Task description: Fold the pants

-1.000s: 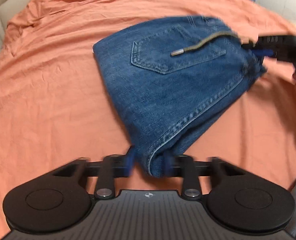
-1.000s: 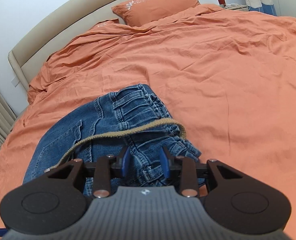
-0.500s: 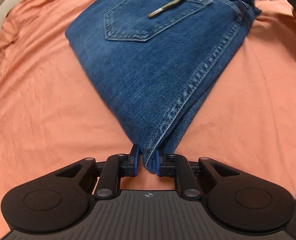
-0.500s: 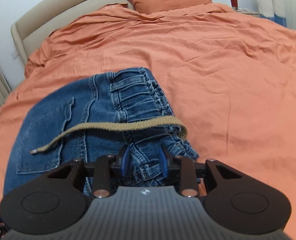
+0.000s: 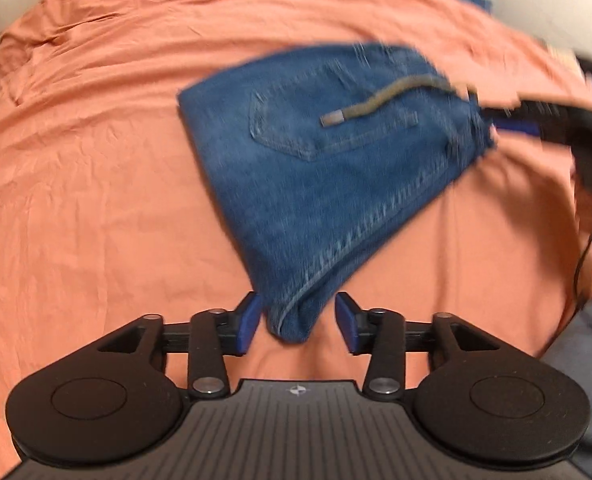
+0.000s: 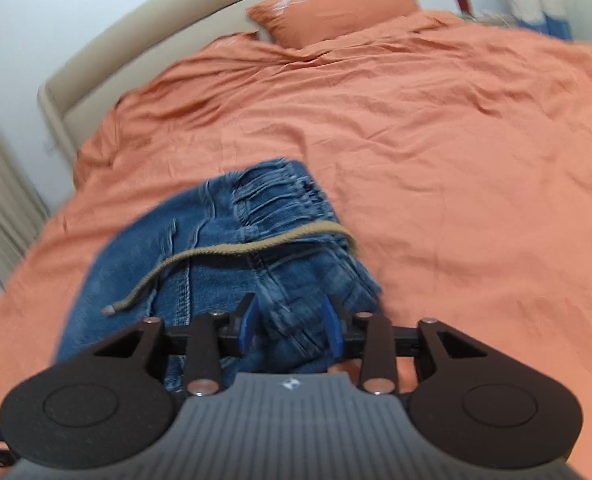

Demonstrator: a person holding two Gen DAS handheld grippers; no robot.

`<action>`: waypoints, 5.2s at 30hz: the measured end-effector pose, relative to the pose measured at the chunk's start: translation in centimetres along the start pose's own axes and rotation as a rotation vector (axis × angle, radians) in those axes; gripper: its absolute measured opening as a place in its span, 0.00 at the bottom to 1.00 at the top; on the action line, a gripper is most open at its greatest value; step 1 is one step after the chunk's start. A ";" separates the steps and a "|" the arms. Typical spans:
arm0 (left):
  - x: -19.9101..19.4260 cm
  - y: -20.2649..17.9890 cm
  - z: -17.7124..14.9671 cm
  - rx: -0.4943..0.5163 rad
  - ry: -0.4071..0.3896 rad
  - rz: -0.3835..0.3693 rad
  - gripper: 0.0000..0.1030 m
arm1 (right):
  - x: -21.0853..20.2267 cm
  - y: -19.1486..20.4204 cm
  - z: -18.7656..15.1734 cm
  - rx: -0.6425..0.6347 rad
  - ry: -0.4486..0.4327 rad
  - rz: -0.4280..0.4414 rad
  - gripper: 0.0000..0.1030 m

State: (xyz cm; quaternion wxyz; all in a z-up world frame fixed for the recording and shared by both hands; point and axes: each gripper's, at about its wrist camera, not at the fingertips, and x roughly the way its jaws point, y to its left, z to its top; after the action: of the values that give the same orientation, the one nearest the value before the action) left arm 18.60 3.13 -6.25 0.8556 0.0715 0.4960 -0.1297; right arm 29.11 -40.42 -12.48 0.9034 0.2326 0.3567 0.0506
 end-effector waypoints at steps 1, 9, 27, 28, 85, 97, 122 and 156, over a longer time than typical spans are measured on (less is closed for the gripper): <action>-0.3 0.4 0.4 -0.028 -0.016 -0.005 0.52 | -0.4 -0.4 0.1 0.030 -0.012 0.008 0.42; 1.0 3.5 2.7 -0.299 -0.106 -0.025 0.61 | 0.5 -3.7 0.4 0.248 0.026 0.010 0.66; 6.7 7.8 7.2 -0.311 0.005 -0.042 0.68 | 8.1 -5.9 5.4 0.166 0.312 0.165 0.75; 7.1 8.0 7.4 -0.307 0.008 -0.044 0.68 | 8.8 -5.8 6.1 0.152 0.343 0.177 0.75; -3.2 18.6 7.9 -0.389 -0.219 0.036 0.06 | 9.5 27.9 4.3 -0.189 0.454 0.383 0.15; 2.1 28.4 -0.6 -0.560 -0.145 0.070 0.06 | 17.4 31.2 -5.1 -0.164 0.583 0.387 0.15; -2.5 22.0 -6.7 -0.339 -0.250 0.199 0.46 | 6.9 36.5 -12.2 -0.769 0.079 0.210 0.43; -14.6 16.1 -9.9 -0.158 -0.424 0.409 0.67 | -3.5 37.2 -12.9 -0.685 0.049 0.162 0.76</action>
State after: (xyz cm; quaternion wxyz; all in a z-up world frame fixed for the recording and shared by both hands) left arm 8.13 23.19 1.42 0.9513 0.0745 0.2902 0.0725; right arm 20.66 -3.34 -1.56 0.9133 -0.0575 0.3208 0.2443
